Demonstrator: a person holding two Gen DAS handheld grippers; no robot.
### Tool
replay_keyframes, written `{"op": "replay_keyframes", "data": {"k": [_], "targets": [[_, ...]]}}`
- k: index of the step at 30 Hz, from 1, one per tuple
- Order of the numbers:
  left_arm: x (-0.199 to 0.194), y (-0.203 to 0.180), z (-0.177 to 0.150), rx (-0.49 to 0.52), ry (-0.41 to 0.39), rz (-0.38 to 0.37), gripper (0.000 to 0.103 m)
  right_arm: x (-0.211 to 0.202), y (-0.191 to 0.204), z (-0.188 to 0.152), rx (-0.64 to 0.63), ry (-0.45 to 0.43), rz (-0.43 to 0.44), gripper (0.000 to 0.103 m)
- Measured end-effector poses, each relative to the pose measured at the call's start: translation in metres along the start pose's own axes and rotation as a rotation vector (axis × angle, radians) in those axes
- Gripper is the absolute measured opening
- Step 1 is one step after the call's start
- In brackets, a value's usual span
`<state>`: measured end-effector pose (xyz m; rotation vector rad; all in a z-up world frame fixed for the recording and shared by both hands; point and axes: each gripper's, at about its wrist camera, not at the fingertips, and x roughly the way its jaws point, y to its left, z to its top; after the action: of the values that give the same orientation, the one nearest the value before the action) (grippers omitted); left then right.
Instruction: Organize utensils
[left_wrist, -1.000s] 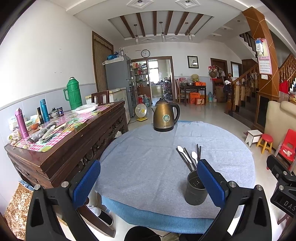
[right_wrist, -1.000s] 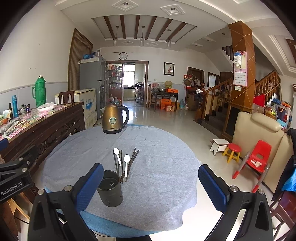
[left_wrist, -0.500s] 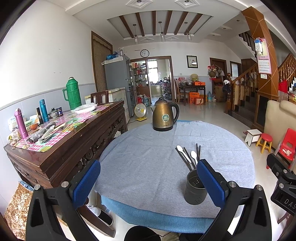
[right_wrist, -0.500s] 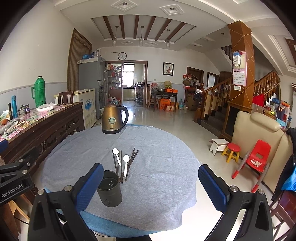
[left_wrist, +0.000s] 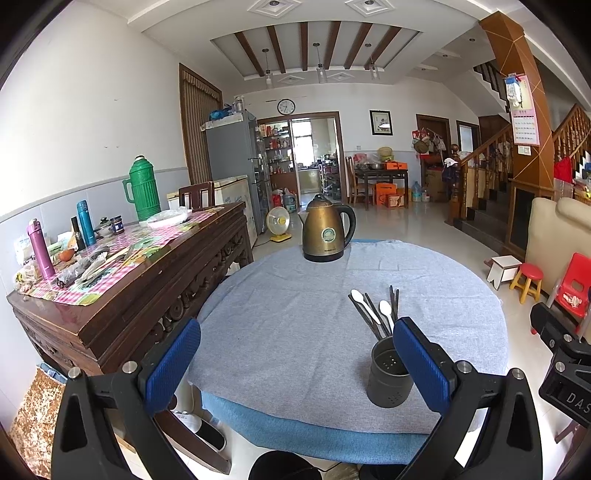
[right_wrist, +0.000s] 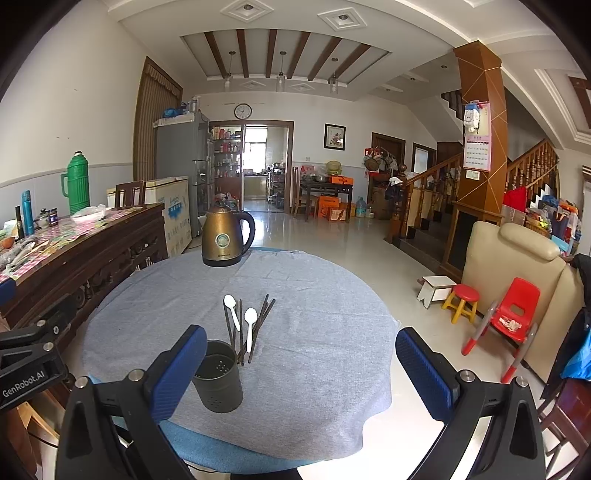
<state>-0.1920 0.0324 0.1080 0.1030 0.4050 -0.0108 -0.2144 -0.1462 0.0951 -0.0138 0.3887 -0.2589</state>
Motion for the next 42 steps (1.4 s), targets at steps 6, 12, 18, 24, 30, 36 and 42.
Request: {"op": "replay_keyframes", "data": {"k": [6, 12, 18, 24, 30, 36, 42], "targets": [[-0.001, -0.001, -0.001, 0.005, -0.002, -0.002, 0.103, -0.001, -0.001, 0.0, 0.005, -0.004, 0.002, 0.103], [0.0, -0.001, -0.001, 0.0, -0.005, 0.005, 0.103, 0.0, 0.0, 0.0, -0.002, -0.001, -0.001, 0.103], [0.017, 0.0, 0.007, -0.003, 0.015, 0.005, 0.103, 0.009, -0.001, 0.002, -0.002, 0.01, 0.007, 0.103], [0.072, 0.013, 0.019, -0.032, 0.111, -0.042, 0.103, 0.056, -0.016, 0.014, 0.057, 0.093, 0.126, 0.103], [0.145, 0.023, 0.016, -0.067, 0.231, -0.113, 0.102, 0.159, -0.03, 0.02, 0.088, 0.276, 0.291, 0.103], [0.227, 0.02, 0.004, -0.08, 0.359, -0.2, 0.063, 0.286, -0.026, 0.006, 0.161, 0.417, 0.393, 0.098], [0.28, 0.011, -0.009, -0.103, 0.454, -0.264, 0.031, 0.382, 0.018, 0.0, 0.202, 0.515, 0.526, 0.056]]}}
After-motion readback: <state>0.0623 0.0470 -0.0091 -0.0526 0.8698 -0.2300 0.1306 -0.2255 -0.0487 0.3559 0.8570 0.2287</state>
